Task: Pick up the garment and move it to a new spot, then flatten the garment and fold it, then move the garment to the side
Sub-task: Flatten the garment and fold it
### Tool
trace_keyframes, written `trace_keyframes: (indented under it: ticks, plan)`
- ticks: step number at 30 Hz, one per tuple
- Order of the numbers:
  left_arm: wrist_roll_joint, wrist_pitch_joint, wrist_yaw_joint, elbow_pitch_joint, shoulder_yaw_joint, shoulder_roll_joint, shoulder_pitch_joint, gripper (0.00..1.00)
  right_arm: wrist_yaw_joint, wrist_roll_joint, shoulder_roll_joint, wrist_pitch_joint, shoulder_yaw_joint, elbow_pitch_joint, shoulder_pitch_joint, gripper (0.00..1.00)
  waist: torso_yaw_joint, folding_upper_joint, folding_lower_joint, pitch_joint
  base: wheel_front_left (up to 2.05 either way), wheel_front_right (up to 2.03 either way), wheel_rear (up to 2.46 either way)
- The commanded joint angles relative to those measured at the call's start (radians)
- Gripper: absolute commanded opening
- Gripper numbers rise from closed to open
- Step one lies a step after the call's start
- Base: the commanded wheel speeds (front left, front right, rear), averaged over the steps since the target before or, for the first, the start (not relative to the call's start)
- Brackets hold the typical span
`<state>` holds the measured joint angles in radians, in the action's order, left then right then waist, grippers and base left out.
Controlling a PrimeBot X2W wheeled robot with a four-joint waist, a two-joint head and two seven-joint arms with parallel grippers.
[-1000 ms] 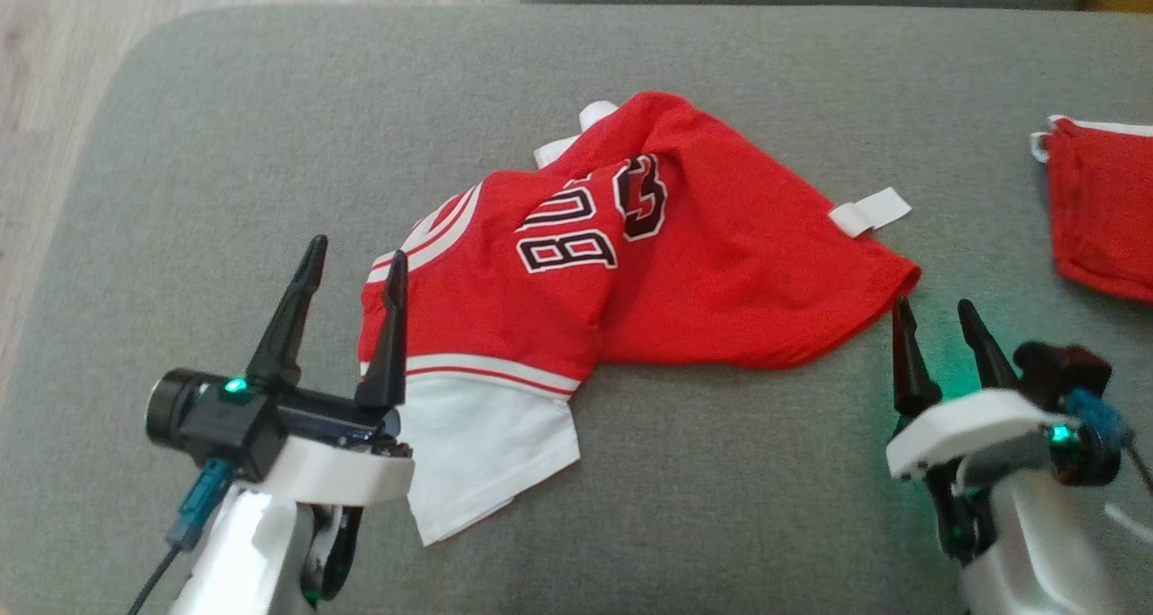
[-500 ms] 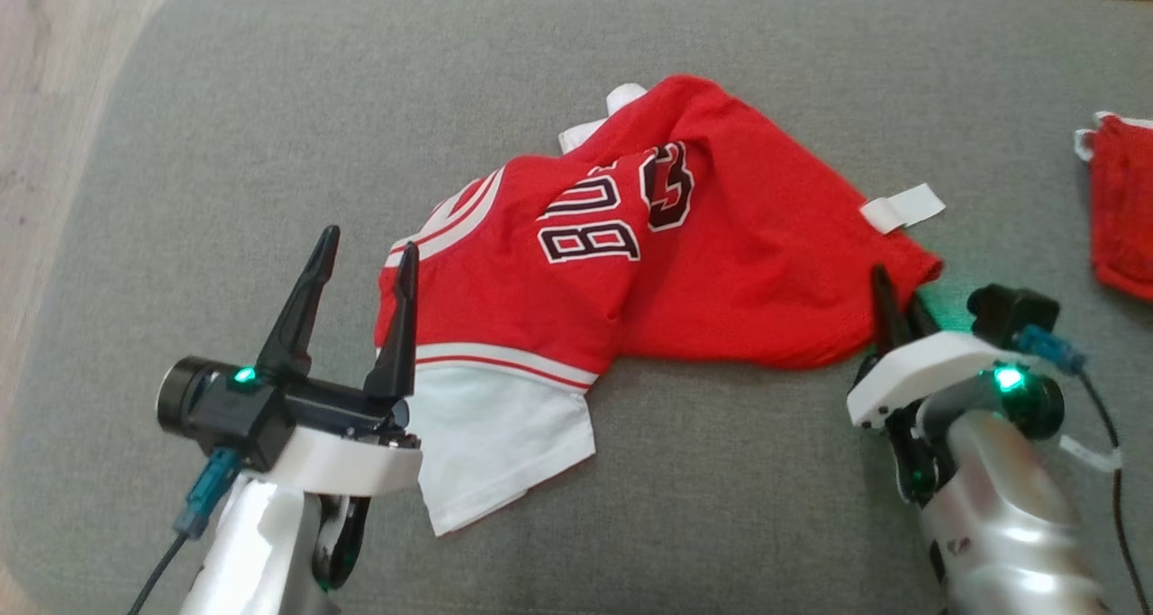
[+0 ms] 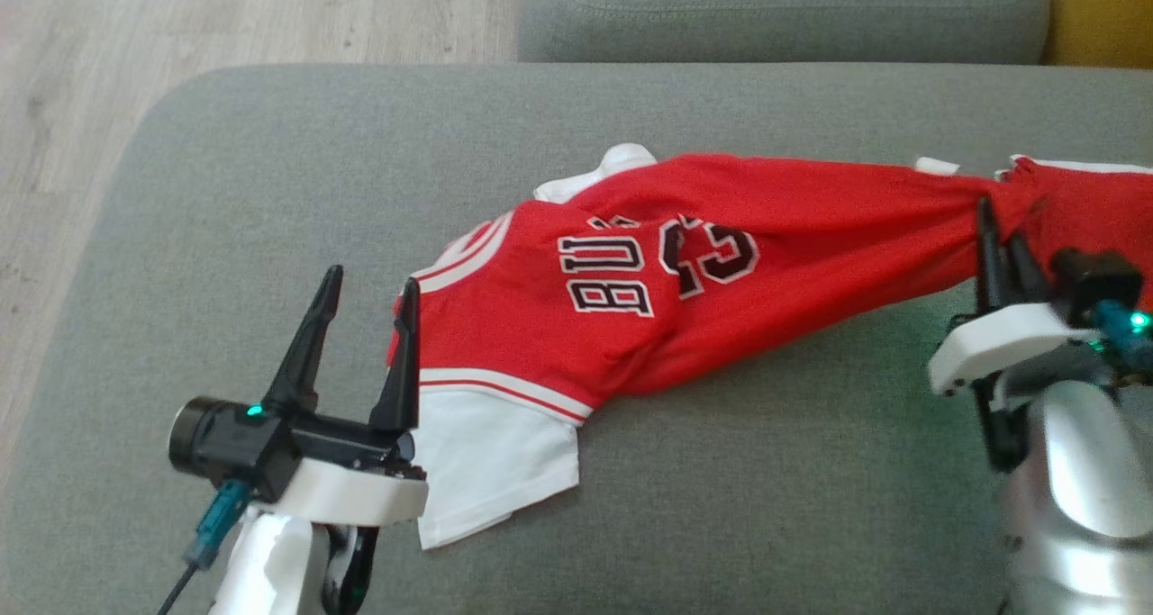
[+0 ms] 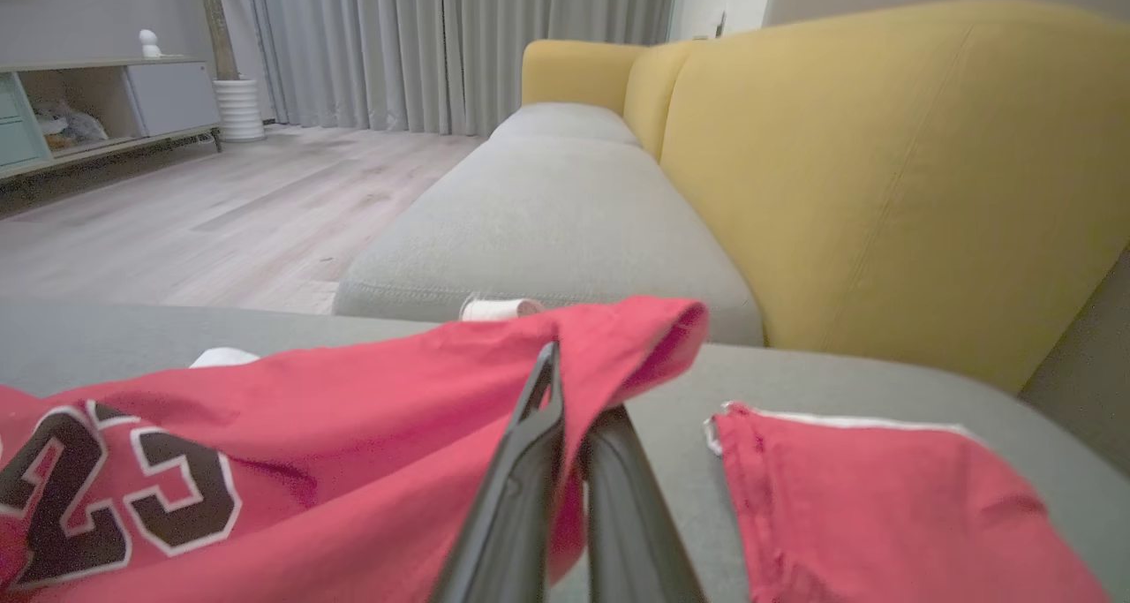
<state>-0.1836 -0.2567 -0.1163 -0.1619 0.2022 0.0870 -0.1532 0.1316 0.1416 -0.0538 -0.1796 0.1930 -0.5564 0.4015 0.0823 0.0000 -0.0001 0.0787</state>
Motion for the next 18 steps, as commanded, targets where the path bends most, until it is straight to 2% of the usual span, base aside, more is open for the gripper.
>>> trace_keyframes:
  ticks: [1,7,12,13,14,18]
  plan:
    - [0.011,-0.005,-0.007,0.028,-0.029,0.0,-0.022,1.0,-0.001,0.029,-0.022,0.032,-0.011,0.088,0.025,0.0,0.006,0.0,0.0001,-0.01,0.0,0.0,0.0]
    - [0.009,-0.005,-0.01,0.029,-0.017,-0.009,-0.021,1.0,-0.001,0.092,-0.09,0.13,-0.012,0.183,0.035,0.0,0.032,0.0,0.0001,-0.01,0.0,0.0,0.0]
    - [0.011,-0.005,-0.013,0.029,0.003,-0.013,-0.034,1.0,-0.001,0.145,-0.143,0.192,-0.04,0.148,0.085,0.0,0.065,0.0,0.0001,0.006,0.0,0.0,0.0]
    - [0.011,-0.005,-0.013,0.029,0.005,-0.013,-0.037,1.0,-0.001,0.16,-0.15,0.201,-0.046,0.13,0.097,0.37,0.07,0.0,0.0001,0.012,0.0,0.0,0.0]
    - [0.011,-0.005,-0.013,0.029,0.007,-0.013,-0.041,1.0,-0.001,0.178,-0.154,0.204,-0.048,0.113,0.11,1.0,0.073,0.0,0.0001,0.017,0.0,0.0,0.0]
    - [0.011,-0.005,-0.014,0.029,0.007,-0.008,-0.058,1.0,-0.001,0.197,-0.105,0.166,-0.04,0.082,0.146,1.0,0.072,0.0,0.0001,0.033,0.0,0.0,0.0]
